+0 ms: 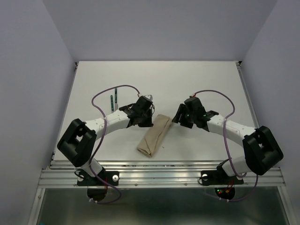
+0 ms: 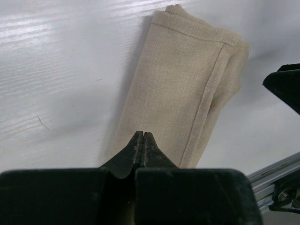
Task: Fold the napkin into a case and place the utensils inside
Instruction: Fold the 2/3-rectangle-folded napkin at the center of the board.
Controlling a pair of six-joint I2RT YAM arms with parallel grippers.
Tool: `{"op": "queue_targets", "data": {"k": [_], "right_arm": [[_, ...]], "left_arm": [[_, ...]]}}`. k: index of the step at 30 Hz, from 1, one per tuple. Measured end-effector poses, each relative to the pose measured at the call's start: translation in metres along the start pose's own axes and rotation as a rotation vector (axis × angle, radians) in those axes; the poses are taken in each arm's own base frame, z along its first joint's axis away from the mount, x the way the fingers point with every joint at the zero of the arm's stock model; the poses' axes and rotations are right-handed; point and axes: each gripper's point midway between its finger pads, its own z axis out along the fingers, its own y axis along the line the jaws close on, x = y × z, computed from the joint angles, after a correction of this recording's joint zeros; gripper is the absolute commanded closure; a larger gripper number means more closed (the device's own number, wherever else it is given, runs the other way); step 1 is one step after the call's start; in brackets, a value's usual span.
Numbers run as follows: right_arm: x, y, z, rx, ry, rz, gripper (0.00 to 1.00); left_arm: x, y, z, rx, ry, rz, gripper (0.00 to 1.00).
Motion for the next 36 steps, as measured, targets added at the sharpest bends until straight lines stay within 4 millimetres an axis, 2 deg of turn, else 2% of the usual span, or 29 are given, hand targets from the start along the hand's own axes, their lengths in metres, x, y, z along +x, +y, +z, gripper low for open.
{"op": "queue_targets", "data": {"k": [4,9,11,14,18,21,23,31,34,36], "right_arm": [[-0.002,-0.007,-0.002,0.033,-0.013,-0.004,0.53],[-0.003,0.002,-0.007,0.001,-0.001,-0.018,0.72],[0.004,0.008,-0.008,-0.025,0.026,-0.031,0.81],[0.022,0.020,-0.009,-0.063,0.075,-0.068,0.87],[0.054,0.033,-0.006,-0.100,0.148,-0.113,0.88],[0.077,0.032,-0.002,-0.101,0.204,-0.129,0.88],[0.083,0.029,0.001,-0.093,0.222,-0.122,0.88],[0.090,0.020,0.019,-0.047,0.246,-0.115,0.89],[0.085,0.018,0.029,-0.030,0.249,-0.112,0.89],[0.074,0.020,0.035,-0.028,0.232,-0.108,0.89]], "left_arm": [[0.010,0.010,0.000,-0.017,0.017,-0.006,1.00],[0.025,0.027,-0.006,-0.043,0.037,-0.030,1.00],[0.028,0.031,-0.009,-0.046,0.036,-0.043,1.00],[0.036,0.037,-0.014,-0.054,0.042,-0.071,1.00],[0.047,0.044,-0.014,-0.073,0.058,-0.108,1.00],[0.059,0.052,-0.011,-0.094,0.083,-0.134,1.00],[0.064,0.054,-0.010,-0.102,0.093,-0.149,1.00],[0.071,0.056,-0.001,-0.103,0.111,-0.179,1.00],[0.069,0.050,0.000,-0.077,0.108,-0.184,1.00],[0.067,0.047,0.001,-0.063,0.104,-0.185,1.00]]}}
